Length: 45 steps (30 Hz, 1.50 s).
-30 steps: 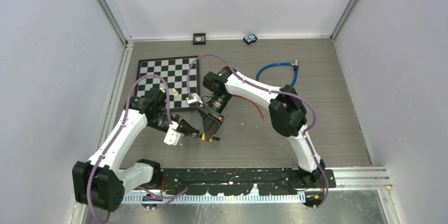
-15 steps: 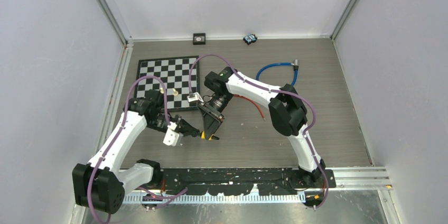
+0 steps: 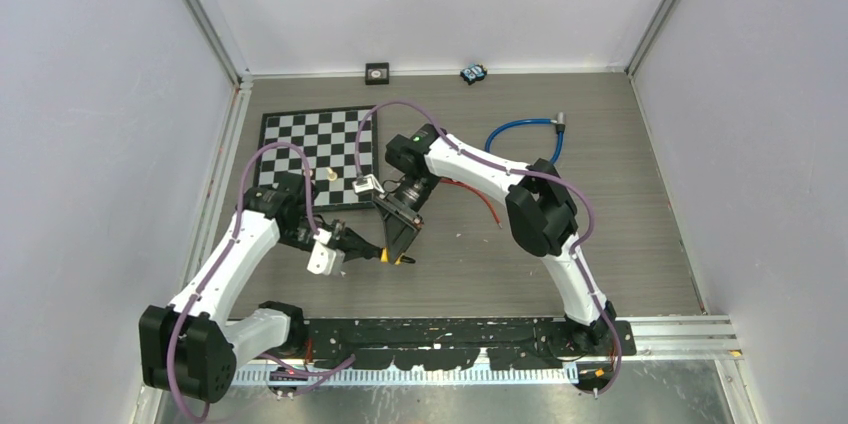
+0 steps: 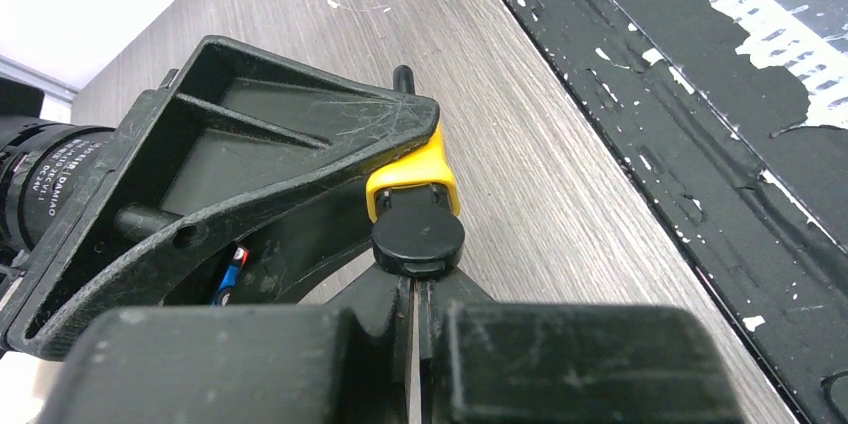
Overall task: Unlock with the key
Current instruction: Unlock the lock.
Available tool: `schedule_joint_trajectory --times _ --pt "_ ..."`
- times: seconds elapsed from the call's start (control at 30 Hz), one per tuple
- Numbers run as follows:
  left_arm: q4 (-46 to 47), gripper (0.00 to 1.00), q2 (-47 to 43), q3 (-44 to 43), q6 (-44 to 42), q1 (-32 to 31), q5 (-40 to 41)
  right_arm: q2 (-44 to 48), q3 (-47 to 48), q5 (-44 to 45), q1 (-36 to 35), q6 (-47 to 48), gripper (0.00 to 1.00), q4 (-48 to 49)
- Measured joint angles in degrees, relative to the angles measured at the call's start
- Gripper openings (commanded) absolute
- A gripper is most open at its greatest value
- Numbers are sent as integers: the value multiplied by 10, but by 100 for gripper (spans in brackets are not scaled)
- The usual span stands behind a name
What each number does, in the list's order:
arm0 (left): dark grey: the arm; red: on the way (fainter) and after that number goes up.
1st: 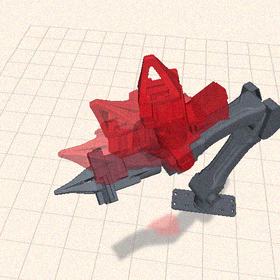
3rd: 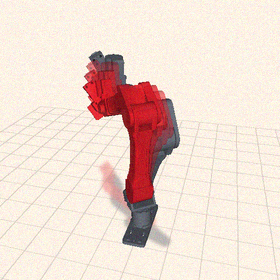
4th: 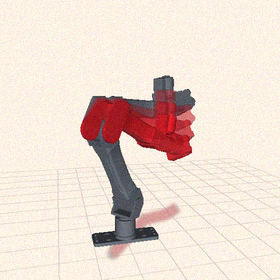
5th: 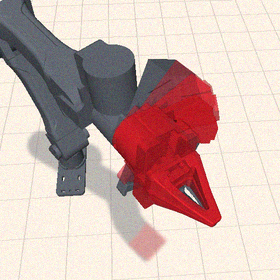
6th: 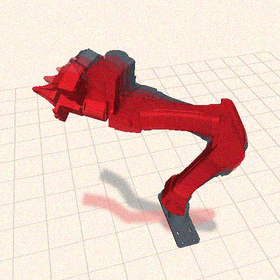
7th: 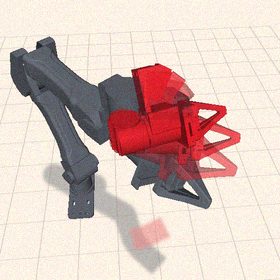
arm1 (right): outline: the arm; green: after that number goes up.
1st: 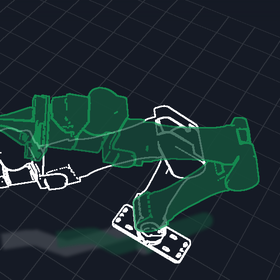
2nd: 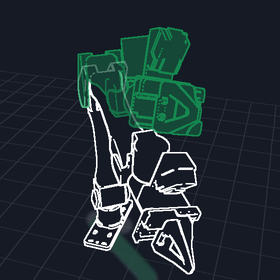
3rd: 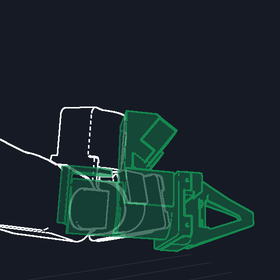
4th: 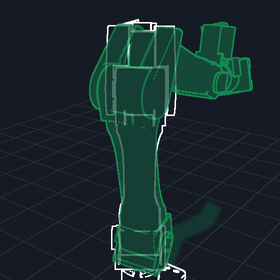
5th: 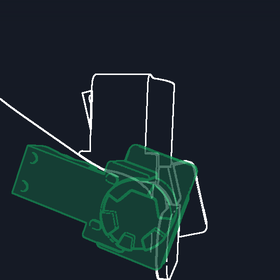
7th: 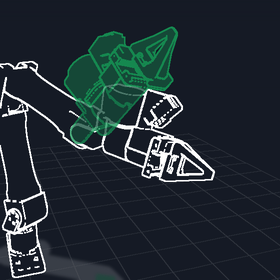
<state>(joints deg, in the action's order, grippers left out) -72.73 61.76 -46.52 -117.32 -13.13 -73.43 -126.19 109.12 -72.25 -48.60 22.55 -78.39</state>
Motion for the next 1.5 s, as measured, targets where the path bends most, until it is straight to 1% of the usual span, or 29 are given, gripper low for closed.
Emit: schedule_joint_trajectory --times 0.1,0.13,0.2,0.4,0.43,0.47,0.5,0.57,0.67,0.87,1.03,1.13,1.27,1.4,1.43,1.5 --pt "2 0 7 4 0 -3 -4 -7 5 2 0 7 0 -14" --pt "3 2 8 5 0 -3 -4 -9 6 4 0 10 0 -18" --pt "4 9 9 5 0 -5 -3 -9 6 6 0 16 0 -21" --pt "-6 40 9 3 0 -8 14 -8 4 12 3 31 0 -18" --pt "-11 49 9 1 0 -7 18 -7 0 12 5 34 0 -15" --pt "-19 54 9 -2 0 -7 19 -5 -5 14 8 38 0 -10" --pt "-26 55 8 -6 0 -6 18 -3 -10 16 11 42 0 -7" --pt "-37 57 8 -18 0 -3 17 -2 -18 22 16 47 0 0" --pt "-46 57 8 -31 0 5 13 -1 -22 29 20 54 0 3" --pt "-46 45 8 -34 0 15 13 -1 -23 31 23 63 0 4" --pt "-21 44 14 -34 0 15 13 2 -23 31 22 67 1 4" --pt "-3 47 23 -34 0 15 13 5 -23 31 21 68 1 4" --pt "13 56 36 -34 0 17 13 11 -25 31 21 69 0 4" --pt "16 58 37 -34 0 29 11 14 -32 32 21 69 0 5" --pt "16 56 37 -33 0 34 9 14 -33 32 21 69 0 5" --pt "16 48 37 -29 0 42 6 14 -35 31 21 69 0 6"
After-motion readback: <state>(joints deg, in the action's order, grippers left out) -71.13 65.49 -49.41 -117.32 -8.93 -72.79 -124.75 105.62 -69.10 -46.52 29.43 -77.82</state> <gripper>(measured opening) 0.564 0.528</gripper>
